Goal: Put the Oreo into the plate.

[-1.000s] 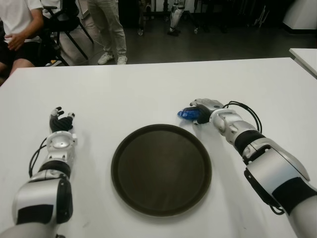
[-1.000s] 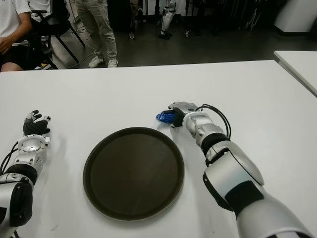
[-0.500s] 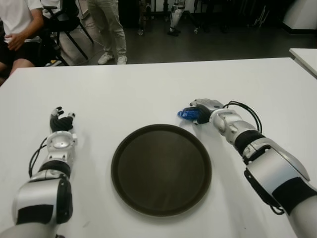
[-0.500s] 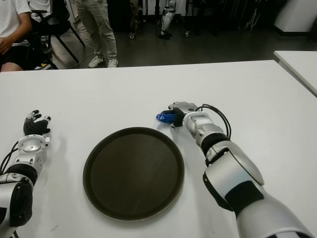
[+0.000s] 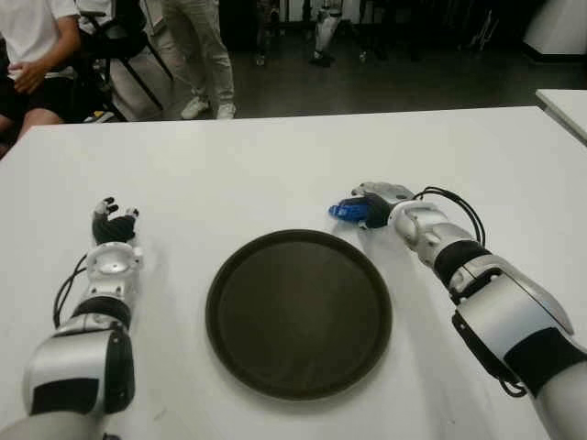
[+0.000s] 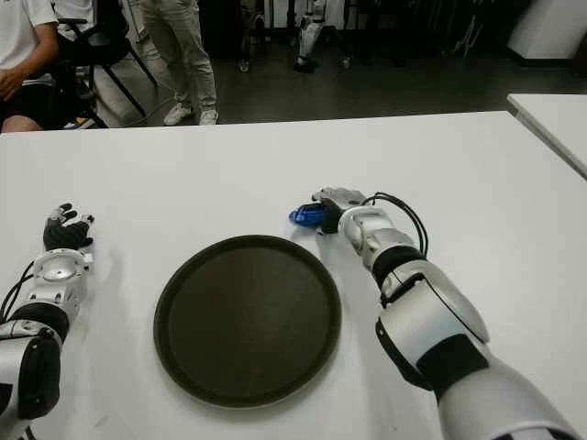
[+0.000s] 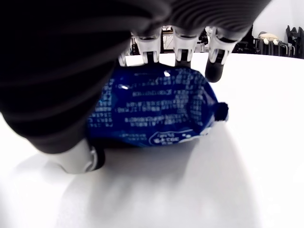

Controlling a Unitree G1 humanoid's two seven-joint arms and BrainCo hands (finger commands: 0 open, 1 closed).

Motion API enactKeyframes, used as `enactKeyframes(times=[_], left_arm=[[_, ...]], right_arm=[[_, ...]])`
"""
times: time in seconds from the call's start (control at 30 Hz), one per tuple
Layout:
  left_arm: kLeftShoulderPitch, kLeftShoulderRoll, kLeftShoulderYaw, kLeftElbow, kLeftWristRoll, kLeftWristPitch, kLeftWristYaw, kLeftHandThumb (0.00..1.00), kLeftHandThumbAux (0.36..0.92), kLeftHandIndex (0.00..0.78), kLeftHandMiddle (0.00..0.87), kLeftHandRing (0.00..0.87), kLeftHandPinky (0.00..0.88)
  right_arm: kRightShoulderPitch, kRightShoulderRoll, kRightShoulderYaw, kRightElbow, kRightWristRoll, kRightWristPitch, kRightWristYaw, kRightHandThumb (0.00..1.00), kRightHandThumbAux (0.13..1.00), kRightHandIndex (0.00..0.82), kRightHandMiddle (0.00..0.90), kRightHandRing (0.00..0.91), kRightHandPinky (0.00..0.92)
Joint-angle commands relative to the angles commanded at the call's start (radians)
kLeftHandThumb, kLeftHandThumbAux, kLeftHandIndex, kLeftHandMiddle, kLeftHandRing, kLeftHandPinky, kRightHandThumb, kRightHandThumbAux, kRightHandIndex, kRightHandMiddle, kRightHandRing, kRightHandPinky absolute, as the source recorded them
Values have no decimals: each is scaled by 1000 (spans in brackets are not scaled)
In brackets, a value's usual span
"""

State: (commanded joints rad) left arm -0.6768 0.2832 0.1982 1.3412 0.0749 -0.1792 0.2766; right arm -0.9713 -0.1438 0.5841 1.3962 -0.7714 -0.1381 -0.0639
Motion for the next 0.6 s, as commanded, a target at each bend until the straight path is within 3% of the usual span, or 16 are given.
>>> enactKeyframes(times=[0.07,0.17,0.47,0.6], left_arm=[[-1,0,1,0,-1,1,0,178,617,23,141,129,75],[-2,0,3,1,-3,5,0,182,620,24,140,126,68],[-2,-1,11,1,-11,6,-5,186,627,21,127,119,67],[-2,-3,16,0,-14,2,-2,188,632,23,136,138,98]], right_arm=[[0,-1,1,0,-2,-2,-5,617,716,283,153,178,259],[-1,-3,4,-1,-5,-5,-11,675,721,371,179,195,270],[-3,-5,11,-1,-12,-8,-15,702,725,413,164,168,231],[-6,-5,19,-1,-19,-7,-14,703,725,414,136,135,174]])
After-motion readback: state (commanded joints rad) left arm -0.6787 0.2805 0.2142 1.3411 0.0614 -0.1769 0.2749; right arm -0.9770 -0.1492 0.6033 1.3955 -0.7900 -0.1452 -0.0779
